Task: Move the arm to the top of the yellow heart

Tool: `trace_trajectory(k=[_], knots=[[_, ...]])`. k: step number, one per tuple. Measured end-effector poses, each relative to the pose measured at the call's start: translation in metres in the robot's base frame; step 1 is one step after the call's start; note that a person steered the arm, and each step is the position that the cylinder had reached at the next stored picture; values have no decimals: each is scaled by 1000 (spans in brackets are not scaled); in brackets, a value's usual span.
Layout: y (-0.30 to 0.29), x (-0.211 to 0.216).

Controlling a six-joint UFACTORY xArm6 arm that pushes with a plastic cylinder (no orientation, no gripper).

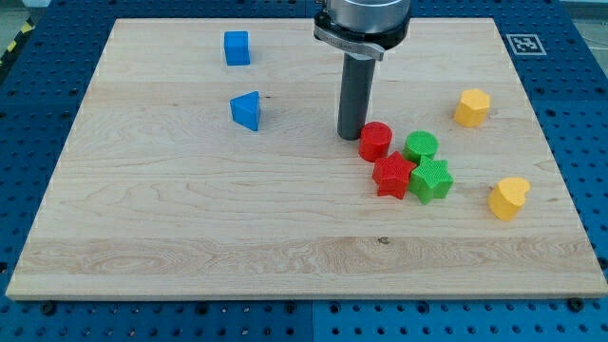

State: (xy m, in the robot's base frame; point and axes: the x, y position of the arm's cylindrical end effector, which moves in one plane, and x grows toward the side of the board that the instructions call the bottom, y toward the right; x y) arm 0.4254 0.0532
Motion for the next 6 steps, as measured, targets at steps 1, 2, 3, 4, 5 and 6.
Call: trace_trajectory(k=[1,2,3,4,5,6], knots=[[10,0],[21,0],[21,0],[19,0],[19,-17],[19,-36]])
